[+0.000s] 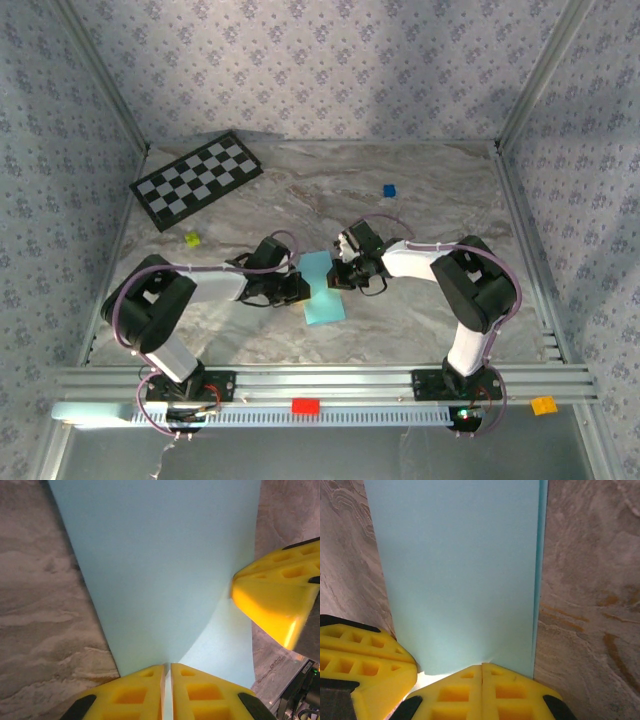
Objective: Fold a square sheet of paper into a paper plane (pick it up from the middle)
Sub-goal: First fold the square sheet of paper in half at the center of the table.
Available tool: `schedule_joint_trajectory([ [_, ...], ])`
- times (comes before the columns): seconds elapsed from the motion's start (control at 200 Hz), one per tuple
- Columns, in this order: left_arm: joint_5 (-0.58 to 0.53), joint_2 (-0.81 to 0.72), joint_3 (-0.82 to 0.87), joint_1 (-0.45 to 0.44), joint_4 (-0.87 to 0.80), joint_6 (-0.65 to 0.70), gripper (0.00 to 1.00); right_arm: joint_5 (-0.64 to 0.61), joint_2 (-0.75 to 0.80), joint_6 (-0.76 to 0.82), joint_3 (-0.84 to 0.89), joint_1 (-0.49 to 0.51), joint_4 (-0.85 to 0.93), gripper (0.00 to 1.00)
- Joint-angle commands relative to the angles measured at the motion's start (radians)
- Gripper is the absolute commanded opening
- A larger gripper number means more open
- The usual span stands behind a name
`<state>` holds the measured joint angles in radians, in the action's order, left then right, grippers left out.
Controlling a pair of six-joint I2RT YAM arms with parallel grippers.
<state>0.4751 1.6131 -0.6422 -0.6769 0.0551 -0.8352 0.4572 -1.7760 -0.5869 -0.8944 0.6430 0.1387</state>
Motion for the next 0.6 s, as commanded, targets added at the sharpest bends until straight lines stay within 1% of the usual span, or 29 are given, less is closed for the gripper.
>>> schedule_joint_trajectory([
  [0.0,-0.018,-0.042,-0.013,-0.008,-0.062,0.011,0.13,-0.12,-0.04,-0.001,0.046,0.001,0.176,0.0],
  [0.125,-0.01,-0.128,-0.04,-0.009,-0.123,0.018,0.14,-0.121,-0.039,-0.004,0.046,0.0,0.175,0.0],
  [0.24,0.027,-0.173,-0.012,-0.028,-0.099,-0.006,0.14,-0.123,-0.037,-0.005,0.046,0.001,0.177,0.0],
  [0.34,0.058,-0.171,0.011,-0.058,-0.052,-0.037,0.13,-0.124,-0.037,-0.004,0.048,0.001,0.176,0.0],
  [0.595,0.025,-0.118,0.075,-0.133,0.059,-0.092,0.14,-0.123,-0.043,-0.008,0.049,0.004,0.174,0.0],
])
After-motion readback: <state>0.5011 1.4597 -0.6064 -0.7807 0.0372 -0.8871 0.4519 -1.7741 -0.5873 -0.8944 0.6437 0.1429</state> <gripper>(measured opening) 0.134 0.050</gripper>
